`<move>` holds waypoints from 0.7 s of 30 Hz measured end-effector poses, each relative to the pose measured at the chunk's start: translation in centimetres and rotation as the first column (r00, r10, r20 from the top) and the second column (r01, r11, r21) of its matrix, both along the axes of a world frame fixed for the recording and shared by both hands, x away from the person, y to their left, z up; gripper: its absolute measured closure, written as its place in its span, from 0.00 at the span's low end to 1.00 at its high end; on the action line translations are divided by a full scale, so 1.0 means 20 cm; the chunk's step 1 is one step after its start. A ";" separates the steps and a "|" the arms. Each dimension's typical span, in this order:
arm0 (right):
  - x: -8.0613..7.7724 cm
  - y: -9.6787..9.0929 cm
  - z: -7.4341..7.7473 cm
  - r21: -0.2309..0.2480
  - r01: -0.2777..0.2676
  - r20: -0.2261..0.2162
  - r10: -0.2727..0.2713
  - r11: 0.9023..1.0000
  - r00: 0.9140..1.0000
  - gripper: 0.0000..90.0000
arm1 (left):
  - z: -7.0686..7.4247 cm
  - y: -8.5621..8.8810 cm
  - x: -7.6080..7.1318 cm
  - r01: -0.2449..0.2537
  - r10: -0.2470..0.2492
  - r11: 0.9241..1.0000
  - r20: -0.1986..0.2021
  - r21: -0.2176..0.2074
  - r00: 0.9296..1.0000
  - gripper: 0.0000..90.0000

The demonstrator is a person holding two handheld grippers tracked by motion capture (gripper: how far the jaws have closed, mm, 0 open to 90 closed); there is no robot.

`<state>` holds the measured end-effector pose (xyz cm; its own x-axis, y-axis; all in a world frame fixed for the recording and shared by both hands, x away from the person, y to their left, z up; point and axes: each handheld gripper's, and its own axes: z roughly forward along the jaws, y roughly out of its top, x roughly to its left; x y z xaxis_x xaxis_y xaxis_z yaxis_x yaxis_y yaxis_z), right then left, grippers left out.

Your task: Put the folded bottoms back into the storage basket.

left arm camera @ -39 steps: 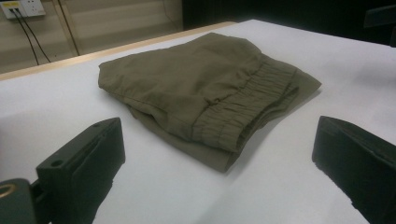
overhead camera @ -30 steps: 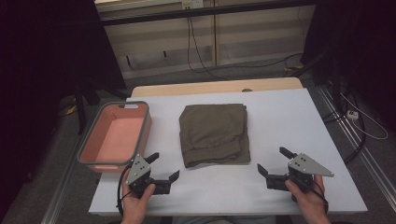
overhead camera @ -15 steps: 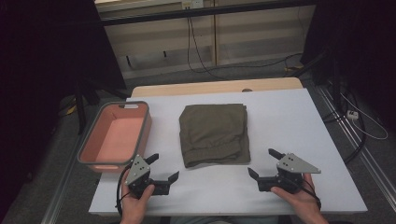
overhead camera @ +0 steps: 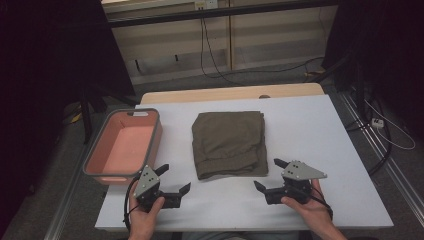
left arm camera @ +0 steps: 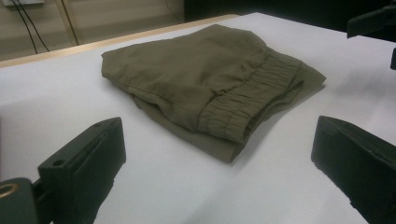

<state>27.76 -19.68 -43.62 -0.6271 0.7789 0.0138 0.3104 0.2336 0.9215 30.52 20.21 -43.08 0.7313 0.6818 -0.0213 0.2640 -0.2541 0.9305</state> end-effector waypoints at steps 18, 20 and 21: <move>0.19 0.16 0.08 -0.133 -0.197 -0.162 0.175 0.971 0.971 0.07 | 0.00 0.01 0.01 -0.001 0.001 1.000 -0.012 0.005 1.000 0.04; 0.21 0.18 0.08 -0.161 -0.211 -0.177 0.183 0.964 0.967 0.07 | 0.00 0.01 0.01 -0.001 0.001 1.000 -0.012 0.005 1.000 0.04; 0.23 0.19 0.09 -0.174 -0.224 -0.188 0.191 0.959 0.963 0.08 | 0.00 0.01 0.01 -0.001 0.001 1.000 -0.009 0.005 1.000 0.04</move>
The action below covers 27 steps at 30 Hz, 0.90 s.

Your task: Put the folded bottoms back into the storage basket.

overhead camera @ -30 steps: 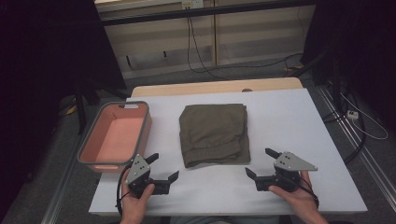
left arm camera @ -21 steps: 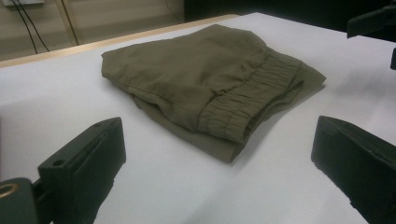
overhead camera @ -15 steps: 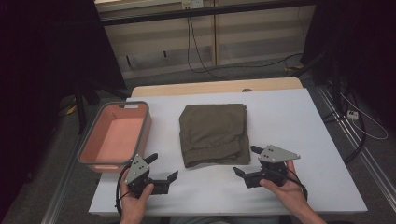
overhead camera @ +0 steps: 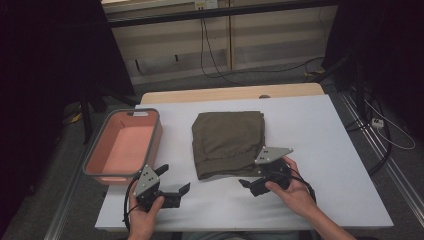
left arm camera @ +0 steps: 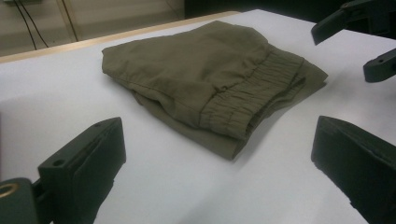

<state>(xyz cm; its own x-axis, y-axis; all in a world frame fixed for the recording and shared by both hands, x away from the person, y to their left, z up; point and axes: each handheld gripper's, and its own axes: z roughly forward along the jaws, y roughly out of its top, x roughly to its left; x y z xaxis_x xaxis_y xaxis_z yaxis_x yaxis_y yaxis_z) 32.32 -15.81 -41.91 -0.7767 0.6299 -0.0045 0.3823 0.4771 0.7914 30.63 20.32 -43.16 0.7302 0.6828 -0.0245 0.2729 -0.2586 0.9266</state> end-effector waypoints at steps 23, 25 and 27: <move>0.24 0.28 -0.03 -0.197 -0.229 -0.020 0.230 0.953 0.973 0.36 | 0.00 0.01 0.01 0.002 -0.002 1.000 -0.010 -0.002 1.000 0.04; 0.23 0.30 -0.05 -0.223 -0.255 -0.034 0.254 0.941 0.967 0.42 | 0.00 0.01 0.01 0.003 -0.003 1.000 -0.010 -0.003 1.000 0.04; 0.22 0.31 -0.07 -0.258 -0.269 -0.040 0.268 0.928 0.963 0.42 | 0.00 0.01 0.01 0.005 -0.005 1.000 -0.010 -0.001 1.000 0.04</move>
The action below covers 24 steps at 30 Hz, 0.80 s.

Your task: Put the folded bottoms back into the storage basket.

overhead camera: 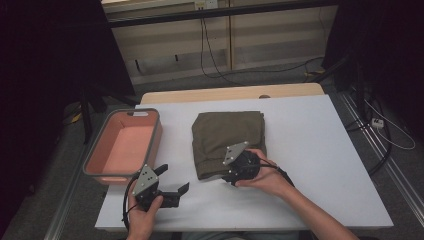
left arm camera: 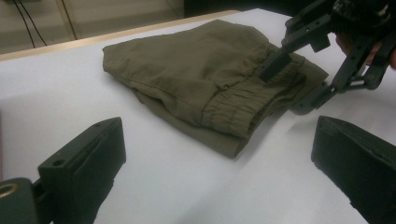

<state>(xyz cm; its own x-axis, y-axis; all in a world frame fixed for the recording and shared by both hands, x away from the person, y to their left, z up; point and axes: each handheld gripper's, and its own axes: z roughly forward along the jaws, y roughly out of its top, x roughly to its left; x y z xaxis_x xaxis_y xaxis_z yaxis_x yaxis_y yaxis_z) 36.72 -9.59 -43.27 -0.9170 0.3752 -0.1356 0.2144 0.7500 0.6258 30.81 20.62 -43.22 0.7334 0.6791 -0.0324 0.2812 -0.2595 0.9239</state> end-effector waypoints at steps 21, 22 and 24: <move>0.04 0.05 -0.06 -0.087 -0.005 0.109 0.014 0.996 0.994 0.76 | 0.00 0.00 0.00 0.008 -0.008 1.000 -0.006 0.008 1.000 0.04; 0.03 0.05 -0.06 -0.090 -0.004 0.114 0.014 0.996 0.993 0.77 | 0.00 0.00 0.00 0.007 -0.007 1.000 -0.006 0.003 1.000 0.04; 0.03 0.04 -0.07 -0.087 -0.010 0.123 0.021 0.996 0.992 0.78 | 0.00 0.00 0.01 0.005 -0.005 1.000 -0.010 -0.003 1.000 0.04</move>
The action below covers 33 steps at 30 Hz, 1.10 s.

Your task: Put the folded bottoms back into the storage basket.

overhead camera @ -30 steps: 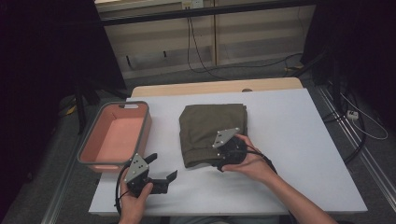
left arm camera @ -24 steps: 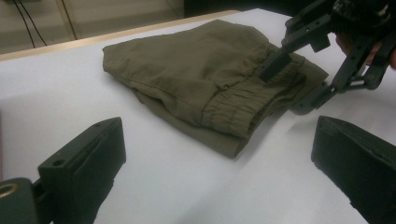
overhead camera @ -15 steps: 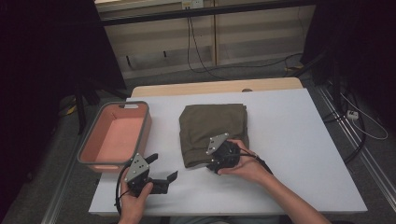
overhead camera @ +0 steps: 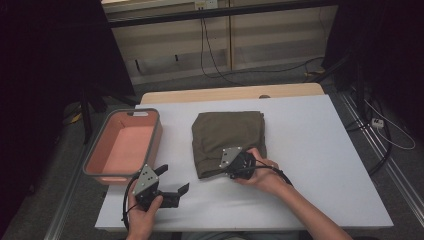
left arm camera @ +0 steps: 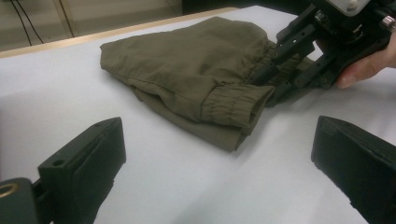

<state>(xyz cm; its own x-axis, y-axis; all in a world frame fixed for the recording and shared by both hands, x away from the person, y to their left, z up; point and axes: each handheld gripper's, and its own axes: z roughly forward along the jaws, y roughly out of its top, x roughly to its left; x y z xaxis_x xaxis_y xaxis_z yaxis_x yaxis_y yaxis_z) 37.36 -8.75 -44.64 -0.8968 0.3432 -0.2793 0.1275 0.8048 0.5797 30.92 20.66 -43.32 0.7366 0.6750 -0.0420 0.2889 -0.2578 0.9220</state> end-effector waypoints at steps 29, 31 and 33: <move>0.02 -0.07 0.07 0.169 0.020 -0.089 -0.005 0.985 0.996 0.92 | 0.01 -0.02 0.02 -0.029 0.028 0.996 0.020 0.088 0.999 0.07; 0.01 -0.08 0.07 0.177 0.017 -0.096 0.000 0.984 0.995 0.92 | 0.01 -0.03 0.03 -0.027 0.026 0.998 0.012 0.062 1.000 0.07; 0.00 -0.08 0.08 0.190 0.015 -0.101 0.005 0.982 0.995 0.92 | 0.02 -0.03 0.04 -0.023 0.022 0.998 0.016 0.057 1.000 0.07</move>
